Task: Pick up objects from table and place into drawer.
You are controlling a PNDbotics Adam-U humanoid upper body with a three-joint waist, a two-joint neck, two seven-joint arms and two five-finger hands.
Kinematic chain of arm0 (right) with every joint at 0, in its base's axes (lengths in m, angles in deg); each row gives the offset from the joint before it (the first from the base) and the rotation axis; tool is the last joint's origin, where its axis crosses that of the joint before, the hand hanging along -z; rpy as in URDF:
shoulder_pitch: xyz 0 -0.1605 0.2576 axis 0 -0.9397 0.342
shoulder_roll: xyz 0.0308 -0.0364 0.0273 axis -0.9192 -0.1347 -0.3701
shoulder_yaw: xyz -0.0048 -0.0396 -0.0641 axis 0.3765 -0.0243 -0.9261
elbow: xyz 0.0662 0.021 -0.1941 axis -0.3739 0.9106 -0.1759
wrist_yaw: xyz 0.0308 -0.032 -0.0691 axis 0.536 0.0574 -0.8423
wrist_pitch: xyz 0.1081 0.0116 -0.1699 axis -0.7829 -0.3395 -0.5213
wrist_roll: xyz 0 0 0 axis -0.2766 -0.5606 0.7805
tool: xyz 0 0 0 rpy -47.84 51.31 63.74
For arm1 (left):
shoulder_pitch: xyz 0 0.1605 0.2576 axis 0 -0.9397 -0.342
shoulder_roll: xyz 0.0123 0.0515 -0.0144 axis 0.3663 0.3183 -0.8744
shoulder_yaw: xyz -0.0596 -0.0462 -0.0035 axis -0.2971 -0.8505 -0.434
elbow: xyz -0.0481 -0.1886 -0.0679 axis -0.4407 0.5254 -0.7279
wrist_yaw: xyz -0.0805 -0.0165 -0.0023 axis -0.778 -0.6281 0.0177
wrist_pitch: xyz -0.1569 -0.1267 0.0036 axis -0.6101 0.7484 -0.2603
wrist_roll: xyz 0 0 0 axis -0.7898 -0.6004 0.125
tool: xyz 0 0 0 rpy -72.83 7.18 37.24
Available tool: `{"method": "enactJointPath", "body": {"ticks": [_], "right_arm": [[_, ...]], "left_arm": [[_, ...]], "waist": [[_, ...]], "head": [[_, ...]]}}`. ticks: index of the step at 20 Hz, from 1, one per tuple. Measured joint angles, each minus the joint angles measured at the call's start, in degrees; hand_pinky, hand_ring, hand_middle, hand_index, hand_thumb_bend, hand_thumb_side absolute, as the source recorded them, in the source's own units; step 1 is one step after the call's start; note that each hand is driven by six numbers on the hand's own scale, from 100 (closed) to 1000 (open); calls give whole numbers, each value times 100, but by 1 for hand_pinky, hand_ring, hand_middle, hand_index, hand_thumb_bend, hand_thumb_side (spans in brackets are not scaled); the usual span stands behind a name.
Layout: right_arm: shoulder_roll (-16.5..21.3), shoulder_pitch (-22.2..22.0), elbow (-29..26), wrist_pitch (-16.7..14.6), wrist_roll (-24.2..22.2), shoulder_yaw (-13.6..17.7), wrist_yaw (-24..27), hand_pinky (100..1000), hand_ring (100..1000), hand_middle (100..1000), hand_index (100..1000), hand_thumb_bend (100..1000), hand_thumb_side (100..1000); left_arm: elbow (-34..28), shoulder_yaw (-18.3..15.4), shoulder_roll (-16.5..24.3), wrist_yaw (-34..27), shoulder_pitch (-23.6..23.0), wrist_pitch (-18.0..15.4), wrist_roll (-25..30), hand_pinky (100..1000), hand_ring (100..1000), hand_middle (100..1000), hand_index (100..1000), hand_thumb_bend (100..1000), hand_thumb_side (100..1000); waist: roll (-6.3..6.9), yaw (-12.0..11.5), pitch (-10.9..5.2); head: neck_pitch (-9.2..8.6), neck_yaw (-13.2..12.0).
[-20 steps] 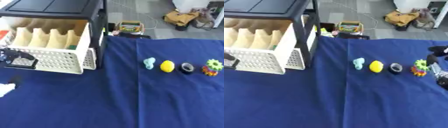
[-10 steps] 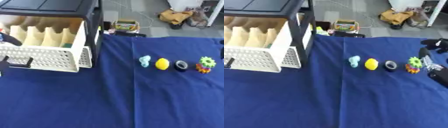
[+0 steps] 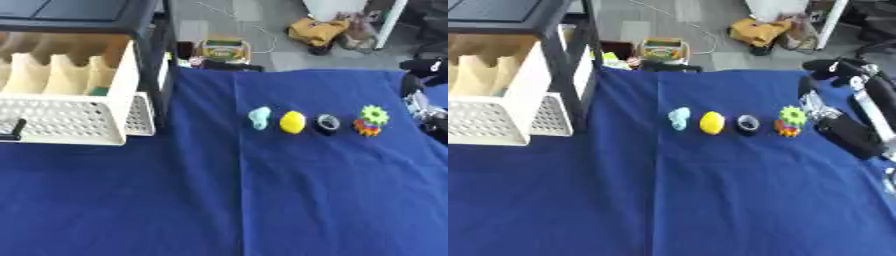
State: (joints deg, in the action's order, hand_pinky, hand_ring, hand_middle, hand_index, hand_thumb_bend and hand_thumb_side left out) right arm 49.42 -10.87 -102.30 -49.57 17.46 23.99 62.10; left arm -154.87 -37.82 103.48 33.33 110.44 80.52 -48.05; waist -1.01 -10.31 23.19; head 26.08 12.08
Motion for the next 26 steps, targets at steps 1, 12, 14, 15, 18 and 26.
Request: {"method": "enactJointPath", "body": {"ticks": [1, 12, 14, 15, 18, 26], "right_arm": [[31, 34, 0, 1, 0, 0, 2, 700, 745, 652, 833, 100, 999], [473, 402, 0, 328, -458, -70, 156, 696, 741, 636, 855, 100, 874], [536, 472, 5, 417, -686, -70, 253, 692, 734, 624, 857, 100, 834], [569, 524, 22, 441, -818, -70, 303, 690, 731, 622, 861, 108, 799], [700, 726, 235, 390, -1281, -71, 480, 694, 737, 625, 872, 161, 726], [935, 1212, 968, -65, -2410, -125, 716, 713, 768, 672, 925, 300, 565]], "left_arm": [[0, 1, -78, -252, -47, -108, -336, 100, 100, 100, 908, 100, 514], [1, 334, -1033, -1576, -400, -827, -1642, 336, 100, 219, 946, 100, 682], [1, 383, -1188, -1646, -468, -826, -1579, 350, 100, 225, 948, 100, 711], [1, 410, -1272, -1675, -499, -797, -1536, 350, 100, 225, 948, 100, 727], [2, 482, -1517, -1758, -593, -645, -1380, 361, 100, 226, 947, 100, 768], [3, 615, -1817, -1832, -721, -262, -1003, 367, 100, 224, 935, 100, 825]], "waist": [[1, 1, 0], [-15, 50, 0], [-19, 50, 0], [-21, 50, 0], [-55, 43, 0], [-95, 6, 3]], "head": [[1, 23], [-2, 38], [-7, 14], [-16, 9], [-52, 8], [-107, 7]]}}
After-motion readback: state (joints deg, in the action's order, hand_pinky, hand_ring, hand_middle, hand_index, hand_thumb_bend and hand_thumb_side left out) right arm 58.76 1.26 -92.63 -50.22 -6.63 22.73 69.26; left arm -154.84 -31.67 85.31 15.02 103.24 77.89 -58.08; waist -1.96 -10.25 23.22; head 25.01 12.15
